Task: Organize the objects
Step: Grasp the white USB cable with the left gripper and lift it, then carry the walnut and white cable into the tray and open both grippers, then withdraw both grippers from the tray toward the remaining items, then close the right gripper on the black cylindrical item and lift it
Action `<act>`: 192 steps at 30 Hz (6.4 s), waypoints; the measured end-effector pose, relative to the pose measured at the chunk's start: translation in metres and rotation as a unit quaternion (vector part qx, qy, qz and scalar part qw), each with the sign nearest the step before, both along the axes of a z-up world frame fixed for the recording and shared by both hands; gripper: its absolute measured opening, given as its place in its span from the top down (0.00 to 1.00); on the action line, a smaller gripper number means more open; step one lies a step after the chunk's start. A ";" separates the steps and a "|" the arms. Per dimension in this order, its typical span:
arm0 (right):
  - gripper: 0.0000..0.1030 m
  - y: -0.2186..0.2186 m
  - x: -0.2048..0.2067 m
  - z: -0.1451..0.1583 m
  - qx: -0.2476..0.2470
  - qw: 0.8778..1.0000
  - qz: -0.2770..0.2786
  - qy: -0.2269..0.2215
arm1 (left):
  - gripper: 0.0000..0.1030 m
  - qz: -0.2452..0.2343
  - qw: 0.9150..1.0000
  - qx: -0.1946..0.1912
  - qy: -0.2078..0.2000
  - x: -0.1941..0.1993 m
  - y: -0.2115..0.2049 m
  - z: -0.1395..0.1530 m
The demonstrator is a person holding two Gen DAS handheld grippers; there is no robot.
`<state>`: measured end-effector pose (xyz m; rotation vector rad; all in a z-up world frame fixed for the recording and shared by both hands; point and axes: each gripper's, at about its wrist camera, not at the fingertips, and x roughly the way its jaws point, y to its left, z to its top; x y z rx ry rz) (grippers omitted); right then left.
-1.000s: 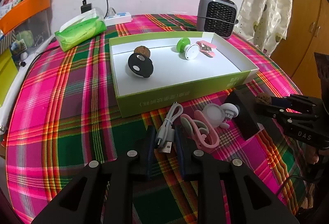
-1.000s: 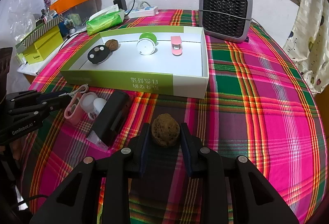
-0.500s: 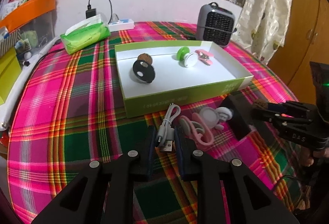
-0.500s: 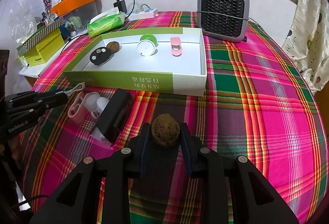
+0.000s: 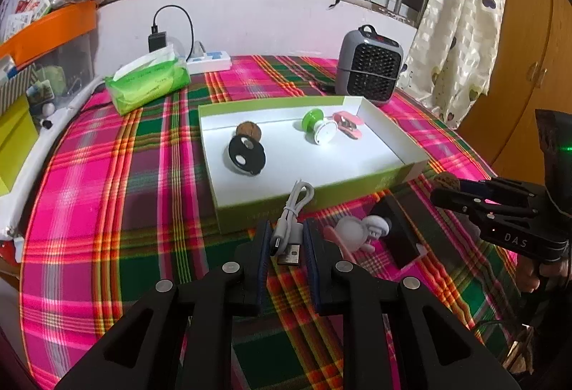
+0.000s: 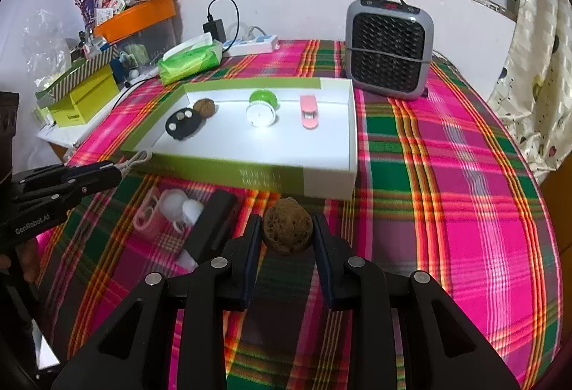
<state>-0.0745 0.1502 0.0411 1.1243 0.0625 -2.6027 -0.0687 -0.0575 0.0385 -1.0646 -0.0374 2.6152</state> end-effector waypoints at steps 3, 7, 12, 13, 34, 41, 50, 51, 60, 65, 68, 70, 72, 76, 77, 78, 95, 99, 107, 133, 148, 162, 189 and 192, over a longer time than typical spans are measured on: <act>0.71 -0.001 -0.005 0.006 -0.001 1.000 0.003 0.006 | 0.84 0.000 1.000 0.003 0.003 -0.004 0.001 0.003; 0.71 -0.003 -0.013 0.012 -0.005 1.000 0.006 0.011 | 0.84 -0.003 1.000 -0.001 0.004 -0.014 0.004 0.007; 0.71 -0.005 -0.027 0.015 -0.004 1.000 0.010 0.011 | 0.84 -0.007 1.000 0.001 0.007 -0.027 0.008 0.011; 0.71 -0.005 -0.030 0.016 -0.005 1.000 0.011 0.010 | 0.84 -0.008 1.000 0.001 0.006 -0.032 0.008 0.011; 0.71 -0.016 -0.097 -0.003 0.003 0.999 0.026 -0.030 | 0.84 -0.020 0.999 -0.022 -0.026 -0.095 0.028 -0.006; 0.71 -0.017 -0.107 -0.011 0.009 0.999 0.031 -0.043 | 0.84 -0.023 0.999 -0.029 -0.038 -0.105 0.034 -0.015; 0.71 -0.018 -0.113 -0.018 0.014 0.998 0.030 -0.047 | 0.84 -0.020 0.998 -0.035 -0.044 -0.112 0.036 -0.021; 0.71 -0.018 -0.114 -0.018 0.016 0.998 0.030 -0.047 | 0.84 -0.019 0.998 -0.036 -0.046 -0.112 0.036 -0.022; 0.71 -0.024 -0.115 -0.020 0.030 0.998 0.034 -0.041 | 0.84 -0.020 0.998 -0.038 -0.052 -0.114 0.038 -0.026; 0.71 -0.026 -0.114 -0.020 0.036 0.998 0.036 -0.040 | 0.84 -0.023 0.997 -0.041 -0.055 -0.114 0.039 -0.028; 0.71 -0.027 -0.113 -0.020 0.038 0.998 0.036 -0.041 | 0.84 -0.026 0.997 -0.045 -0.057 -0.114 0.041 -0.029; 0.71 -0.026 -0.113 -0.020 0.040 0.998 0.036 -0.041 | 0.84 -0.028 0.997 -0.044 -0.057 -0.114 0.041 -0.029; 0.71 -0.027 -0.113 -0.020 0.041 0.998 0.036 -0.040 | 0.84 -0.028 0.997 -0.044 -0.057 -0.114 0.041 -0.029; 0.71 -0.028 -0.113 -0.020 0.042 0.998 0.035 -0.041 | 0.82 -0.028 0.997 -0.045 -0.058 -0.114 0.041 -0.029; 0.71 -0.028 -0.113 -0.020 0.042 0.998 0.035 -0.040 | 0.81 -0.029 0.997 -0.044 -0.057 -0.114 0.041 -0.029; 0.71 -0.028 -0.113 -0.020 0.042 0.998 0.034 -0.040 | 0.79 -0.030 0.997 -0.043 -0.057 -0.113 0.042 -0.029; 0.66 -0.027 -0.099 -0.008 0.030 0.999 0.022 -0.018 | 0.70 -0.013 0.999 -0.017 -0.044 -0.095 0.031 -0.018; 0.66 -0.025 -0.093 -0.004 0.026 0.999 0.016 -0.011 | 0.70 -0.007 0.999 -0.013 -0.039 -0.088 0.028 -0.015; 0.66 -0.023 -0.077 0.004 0.018 1.000 0.008 -0.001 | 0.70 -0.004 1.000 -0.010 -0.029 -0.070 0.025 -0.007; 0.54 -0.039 0.003 -0.003 -0.013 1.000 0.019 -0.006 | 0.69 0.023 0.999 0.023 -0.007 0.005 -0.008 -0.002; 0.54 -0.050 0.017 -0.025 0.021 0.999 -0.011 -0.033 | 0.69 0.001 0.999 0.038 -0.012 0.028 -0.012 -0.009; 0.54 -0.051 0.005 -0.031 0.044 0.998 -0.024 -0.042 | 0.64 -0.023 0.998 0.045 -0.029 0.019 -0.003 -0.014; 0.75 -0.016 -0.004 -0.028 0.032 0.999 -0.005 -0.031 | 0.62 0.000 0.998 -0.017 -0.065 0.000 0.039 -0.029; 0.75 -0.012 -0.004 -0.028 0.031 0.999 -0.003 -0.031 | 0.62 0.007 0.997 -0.023 -0.069 -0.004 0.041 -0.031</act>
